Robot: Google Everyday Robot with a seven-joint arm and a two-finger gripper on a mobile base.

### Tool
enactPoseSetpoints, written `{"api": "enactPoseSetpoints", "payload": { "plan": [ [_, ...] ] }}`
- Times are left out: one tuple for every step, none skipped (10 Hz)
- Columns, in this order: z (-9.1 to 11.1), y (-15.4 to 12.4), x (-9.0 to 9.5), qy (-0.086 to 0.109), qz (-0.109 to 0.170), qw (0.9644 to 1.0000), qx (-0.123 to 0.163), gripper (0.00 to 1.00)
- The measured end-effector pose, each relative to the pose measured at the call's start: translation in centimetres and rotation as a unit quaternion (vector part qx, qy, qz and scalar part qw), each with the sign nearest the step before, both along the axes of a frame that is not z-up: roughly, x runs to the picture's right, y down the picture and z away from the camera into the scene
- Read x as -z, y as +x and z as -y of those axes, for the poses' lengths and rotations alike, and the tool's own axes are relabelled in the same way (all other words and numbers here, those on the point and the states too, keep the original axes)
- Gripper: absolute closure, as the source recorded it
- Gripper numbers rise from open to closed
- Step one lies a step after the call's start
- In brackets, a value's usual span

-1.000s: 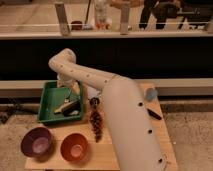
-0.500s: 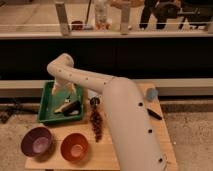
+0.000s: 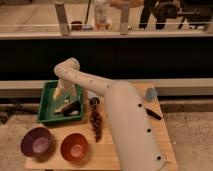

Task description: Place banana in metal cup

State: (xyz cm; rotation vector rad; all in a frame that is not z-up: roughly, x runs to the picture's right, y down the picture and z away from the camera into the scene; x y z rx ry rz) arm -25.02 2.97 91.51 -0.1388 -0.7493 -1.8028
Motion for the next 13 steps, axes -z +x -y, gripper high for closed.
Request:
{"api": "enactPoseSetpoints", "payload": {
  "plan": [
    [-0.2,-0.1,-0.4,-0.005,0.000,1.0000,0.006,0.20],
    [-0.4,-0.1,-0.6,-0.008,-0.002,0.9999,0.010,0.20],
    [-0.7,-0.2,-0.8,-0.012,-0.004,0.9998,0.016,0.20],
    [-0.9,-0.3,-0.9,-0.014,-0.005,0.9997,0.021,0.20],
    [-1.7,-0.6,-1.0,-0.020,-0.012,0.9991,0.037,0.20],
    [-2.3,-0.9,-1.3,-0.022,-0.021,0.9985,0.045,0.20],
    [-2.6,-1.2,-1.4,-0.023,-0.024,0.9982,0.050,0.20],
    [-3.1,-1.4,-1.4,-0.025,-0.028,0.9979,0.053,0.20],
    [-3.4,-1.2,-1.6,-0.024,-0.034,0.9976,0.055,0.20],
    [-3.6,-1.0,-1.7,-0.023,-0.039,0.9975,0.055,0.20],
    [-3.6,-1.0,-1.7,-0.021,-0.041,0.9975,0.053,0.20],
    [-3.7,-1.1,-1.7,-0.020,-0.043,0.9976,0.051,0.20],
    [-3.7,-1.1,-1.7,-0.019,-0.046,0.9975,0.049,0.20]
  ]
}}
